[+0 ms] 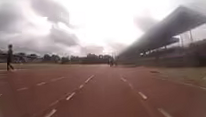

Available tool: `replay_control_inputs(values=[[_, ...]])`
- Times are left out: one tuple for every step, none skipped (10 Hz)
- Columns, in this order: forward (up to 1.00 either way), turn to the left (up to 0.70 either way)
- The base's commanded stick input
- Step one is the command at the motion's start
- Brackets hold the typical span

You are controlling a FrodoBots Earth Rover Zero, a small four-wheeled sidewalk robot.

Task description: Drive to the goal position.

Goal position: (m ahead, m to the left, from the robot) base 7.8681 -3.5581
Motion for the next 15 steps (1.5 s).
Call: replay_control_inputs(values=[[0.85, 0.0], [0.85, 0.0], [0.85, 0.0], [0.85, -0.34], [0.85, -0.34], [0.85, -0.34], [0.85, -0.34], [0.85, -0.34], [0.85, -0.34], [0.85, -0.34], [0.85, -0.34], [0.85, -0.34], [0.85, 0.0], [0.85, 0.0], [0.85, 0.0]])
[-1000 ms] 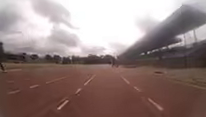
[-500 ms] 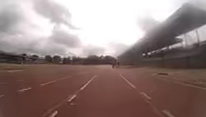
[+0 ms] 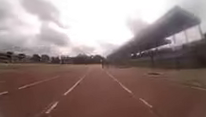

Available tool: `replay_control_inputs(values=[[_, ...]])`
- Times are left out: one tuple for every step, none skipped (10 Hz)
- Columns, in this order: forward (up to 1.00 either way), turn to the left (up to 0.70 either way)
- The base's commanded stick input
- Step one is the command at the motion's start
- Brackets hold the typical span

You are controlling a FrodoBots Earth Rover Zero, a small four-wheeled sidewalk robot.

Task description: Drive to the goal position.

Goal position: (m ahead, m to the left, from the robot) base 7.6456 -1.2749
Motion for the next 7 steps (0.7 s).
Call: replay_control_inputs(values=[[0.85, 0.0], [0.85, 0.0], [0.85, 0.0], [0.85, 0.0], [0.85, 0.0], [0.85, 0.0], [0.85, 0.0]])
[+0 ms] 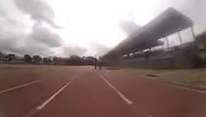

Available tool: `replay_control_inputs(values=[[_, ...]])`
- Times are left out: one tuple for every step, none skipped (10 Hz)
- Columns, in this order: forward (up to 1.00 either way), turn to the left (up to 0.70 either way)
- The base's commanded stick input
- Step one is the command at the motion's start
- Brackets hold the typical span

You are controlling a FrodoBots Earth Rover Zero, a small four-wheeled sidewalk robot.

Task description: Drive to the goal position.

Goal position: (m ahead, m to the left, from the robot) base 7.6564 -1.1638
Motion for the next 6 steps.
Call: replay_control_inputs(values=[[0.85, 0.0], [0.85, 0.0], [0.85, 0.0], [0.85, 0.0], [0.85, 0.0], [0.85, 0.0]])
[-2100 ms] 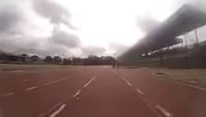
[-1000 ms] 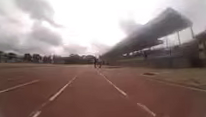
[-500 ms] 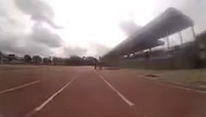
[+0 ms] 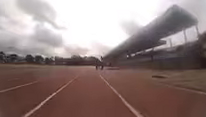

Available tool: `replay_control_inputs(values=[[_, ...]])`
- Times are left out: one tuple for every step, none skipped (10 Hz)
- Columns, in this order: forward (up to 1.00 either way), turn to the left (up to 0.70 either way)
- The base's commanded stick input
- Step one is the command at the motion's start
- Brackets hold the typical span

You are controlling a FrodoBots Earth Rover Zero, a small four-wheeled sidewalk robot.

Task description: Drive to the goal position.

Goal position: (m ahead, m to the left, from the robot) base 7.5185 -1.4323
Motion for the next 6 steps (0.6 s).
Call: replay_control_inputs(values=[[0.85, 0.0], [0.85, 0.0], [0.85, 0.0], [0.85, 0.0], [0.85, 0.0], [0.85, 0.0]])
